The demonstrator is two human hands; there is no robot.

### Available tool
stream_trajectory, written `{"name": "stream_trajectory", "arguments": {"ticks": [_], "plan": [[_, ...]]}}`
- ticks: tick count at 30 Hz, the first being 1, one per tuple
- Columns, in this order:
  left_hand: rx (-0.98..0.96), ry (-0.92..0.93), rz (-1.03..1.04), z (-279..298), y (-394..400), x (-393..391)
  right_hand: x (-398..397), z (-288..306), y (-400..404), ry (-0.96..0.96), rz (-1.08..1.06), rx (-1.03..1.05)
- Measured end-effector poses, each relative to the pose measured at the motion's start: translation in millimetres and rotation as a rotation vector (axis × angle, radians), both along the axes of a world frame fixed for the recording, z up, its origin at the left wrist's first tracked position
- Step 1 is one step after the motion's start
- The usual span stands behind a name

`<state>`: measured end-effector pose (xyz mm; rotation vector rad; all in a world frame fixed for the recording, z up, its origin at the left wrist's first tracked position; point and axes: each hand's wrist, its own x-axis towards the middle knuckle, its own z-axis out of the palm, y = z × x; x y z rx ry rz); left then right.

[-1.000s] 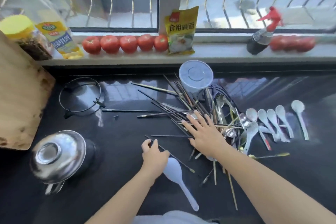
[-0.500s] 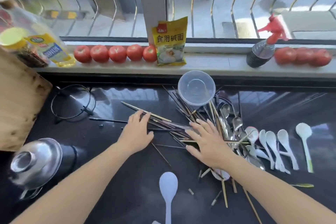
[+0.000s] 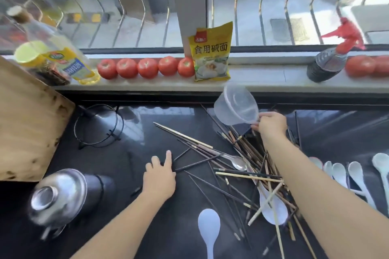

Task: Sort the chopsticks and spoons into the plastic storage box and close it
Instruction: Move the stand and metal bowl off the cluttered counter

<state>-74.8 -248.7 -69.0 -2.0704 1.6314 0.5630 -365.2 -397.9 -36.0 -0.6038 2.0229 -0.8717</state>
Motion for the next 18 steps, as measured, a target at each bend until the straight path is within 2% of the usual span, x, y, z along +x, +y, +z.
{"name": "stream_trajectory", "arguments": {"ticks": [4,6,8,10,12,16,18], "plan": [[-0.076,0.134,-0.021,-6,16,-64,6,12,9,0.184,0.045,-0.1],[-0.08,0.294,-0.022,-2,16,-87,15,14,4,0.091,0.055,-0.026],[-0.061,0.539,0.06,1,14,-100,28,14,-2,-0.04,0.149,0.107],[0.003,0.816,0.312,6,10,-94,40,12,-7,-0.07,0.226,0.157],[-0.015,0.964,0.616,15,6,-67,51,11,-11,-0.069,0.187,0.099],[-0.314,1.251,1.289,45,3,10,104,14,-1,-0.069,0.279,-0.079],[-0.401,1.39,1.457,61,-1,41,147,7,21,-0.036,0.487,-0.06]]}}
